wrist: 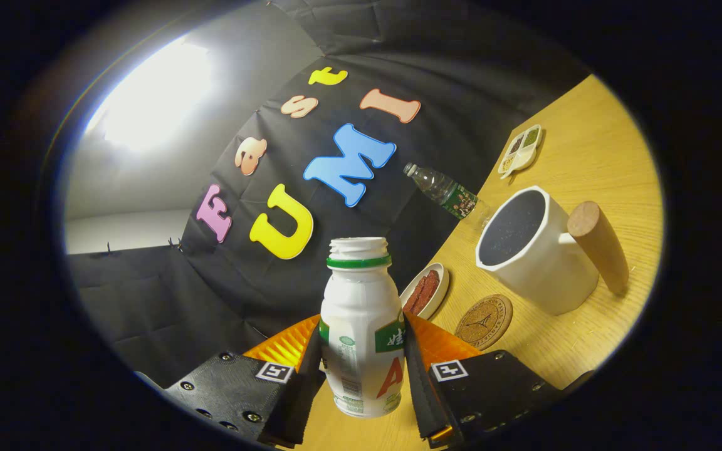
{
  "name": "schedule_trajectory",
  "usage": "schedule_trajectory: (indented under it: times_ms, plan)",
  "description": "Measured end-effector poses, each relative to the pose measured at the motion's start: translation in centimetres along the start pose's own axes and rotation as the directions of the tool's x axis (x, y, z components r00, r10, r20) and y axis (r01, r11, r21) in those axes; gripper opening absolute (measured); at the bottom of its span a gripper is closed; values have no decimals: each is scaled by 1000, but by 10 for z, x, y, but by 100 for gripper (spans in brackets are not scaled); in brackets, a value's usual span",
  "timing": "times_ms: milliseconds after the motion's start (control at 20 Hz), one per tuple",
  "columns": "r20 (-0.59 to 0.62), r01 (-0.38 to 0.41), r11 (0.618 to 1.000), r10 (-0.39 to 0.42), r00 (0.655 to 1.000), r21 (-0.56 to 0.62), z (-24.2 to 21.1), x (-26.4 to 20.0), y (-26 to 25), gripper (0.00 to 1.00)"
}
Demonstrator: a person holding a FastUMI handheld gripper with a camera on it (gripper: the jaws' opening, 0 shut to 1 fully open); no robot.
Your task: Take the bottle from table, then pour the juice into the cup, finally place the bottle on the coaster
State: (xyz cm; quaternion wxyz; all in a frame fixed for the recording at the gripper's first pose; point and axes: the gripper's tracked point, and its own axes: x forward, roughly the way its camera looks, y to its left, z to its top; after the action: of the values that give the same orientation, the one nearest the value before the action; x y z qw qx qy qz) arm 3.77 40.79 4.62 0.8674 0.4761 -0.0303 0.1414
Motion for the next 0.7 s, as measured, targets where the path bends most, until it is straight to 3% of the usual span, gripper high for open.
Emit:
schedule_trajectory:
  times_ms: [450, 700]
  plan:
    - [31, -42, 973, 36, 999, 228, 3, 4, -4, 65]
    - [38, -40, 967, 32, 999, 250, 3, 3, -9, 65]
